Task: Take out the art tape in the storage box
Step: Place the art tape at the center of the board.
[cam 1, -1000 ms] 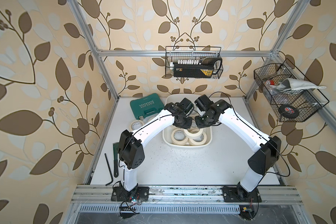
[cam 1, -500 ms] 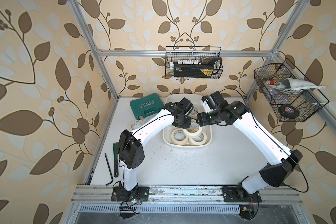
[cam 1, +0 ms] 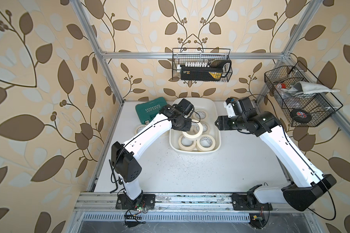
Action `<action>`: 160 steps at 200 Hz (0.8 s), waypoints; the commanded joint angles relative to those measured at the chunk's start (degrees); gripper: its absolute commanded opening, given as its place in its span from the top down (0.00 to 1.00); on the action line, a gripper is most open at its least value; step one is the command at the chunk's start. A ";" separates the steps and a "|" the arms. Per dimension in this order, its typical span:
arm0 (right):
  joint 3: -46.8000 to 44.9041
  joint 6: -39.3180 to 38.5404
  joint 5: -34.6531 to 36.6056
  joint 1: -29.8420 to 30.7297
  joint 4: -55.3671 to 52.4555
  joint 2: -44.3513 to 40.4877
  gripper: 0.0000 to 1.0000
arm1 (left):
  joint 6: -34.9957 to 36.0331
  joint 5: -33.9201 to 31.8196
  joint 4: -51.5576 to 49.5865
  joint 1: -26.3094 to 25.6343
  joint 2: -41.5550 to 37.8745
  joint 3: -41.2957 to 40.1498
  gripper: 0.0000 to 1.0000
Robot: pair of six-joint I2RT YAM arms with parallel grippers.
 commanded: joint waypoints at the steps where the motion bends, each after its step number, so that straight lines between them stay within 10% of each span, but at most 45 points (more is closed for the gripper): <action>1: -1.80 0.41 -1.31 -0.79 0.48 -0.88 0.30 | -2.23 -2.71 -0.94 2.35 -6.66 -2.83 1.00; 160: -5.07 0.35 -4.26 -1.88 1.36 2.24 0.30 | -18.79 -3.12 10.10 22.18 -25.89 -38.86 1.00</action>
